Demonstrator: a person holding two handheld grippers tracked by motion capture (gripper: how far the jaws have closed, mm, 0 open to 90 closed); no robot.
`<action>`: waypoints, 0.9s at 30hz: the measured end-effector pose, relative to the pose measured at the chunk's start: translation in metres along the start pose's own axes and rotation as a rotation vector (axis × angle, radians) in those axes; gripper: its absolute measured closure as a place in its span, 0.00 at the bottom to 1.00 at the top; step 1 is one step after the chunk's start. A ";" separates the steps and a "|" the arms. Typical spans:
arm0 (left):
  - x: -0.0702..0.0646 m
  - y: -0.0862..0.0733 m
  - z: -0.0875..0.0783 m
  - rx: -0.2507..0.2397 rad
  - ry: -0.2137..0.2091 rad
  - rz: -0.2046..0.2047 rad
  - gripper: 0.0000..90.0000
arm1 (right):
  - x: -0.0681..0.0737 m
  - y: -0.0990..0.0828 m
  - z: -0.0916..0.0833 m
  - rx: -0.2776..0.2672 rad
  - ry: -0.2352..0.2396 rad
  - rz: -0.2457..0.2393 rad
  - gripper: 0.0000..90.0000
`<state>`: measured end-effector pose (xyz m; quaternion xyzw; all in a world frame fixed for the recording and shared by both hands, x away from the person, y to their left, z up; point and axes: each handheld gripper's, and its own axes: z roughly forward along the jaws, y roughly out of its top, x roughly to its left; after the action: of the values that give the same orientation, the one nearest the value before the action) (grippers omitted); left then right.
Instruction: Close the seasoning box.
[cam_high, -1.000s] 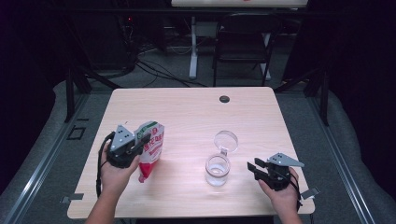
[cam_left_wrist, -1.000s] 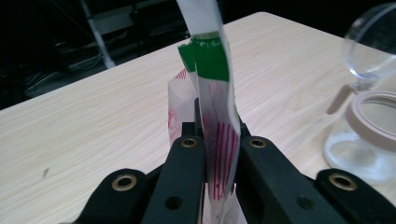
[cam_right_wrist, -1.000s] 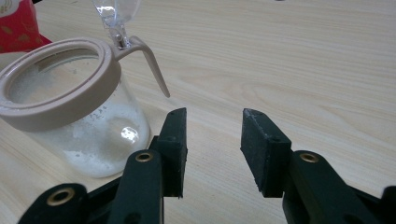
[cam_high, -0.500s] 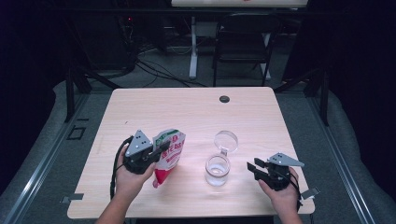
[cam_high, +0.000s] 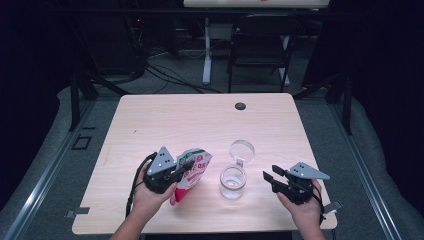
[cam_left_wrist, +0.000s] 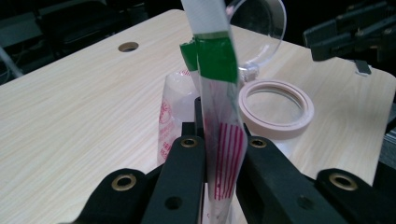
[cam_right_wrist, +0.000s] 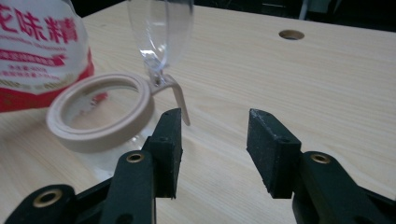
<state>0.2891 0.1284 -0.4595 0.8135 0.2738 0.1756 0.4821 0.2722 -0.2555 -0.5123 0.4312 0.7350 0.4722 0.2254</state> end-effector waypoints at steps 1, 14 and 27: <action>-0.001 0.000 0.000 0.006 -0.001 0.004 1.00 | 0.001 0.001 -0.001 -0.008 0.003 -0.003 0.61; -0.024 -0.023 0.003 0.043 -0.004 0.002 0.99 | 0.034 0.034 -0.007 -0.087 0.113 -0.116 0.63; -0.030 -0.035 -0.004 0.022 0.028 -0.027 0.96 | 0.079 0.043 0.028 0.002 0.332 -0.209 0.70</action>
<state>0.2535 0.1263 -0.4888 0.8124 0.2932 0.1774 0.4718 0.2695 -0.1673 -0.4807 0.2690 0.8033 0.5103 0.1485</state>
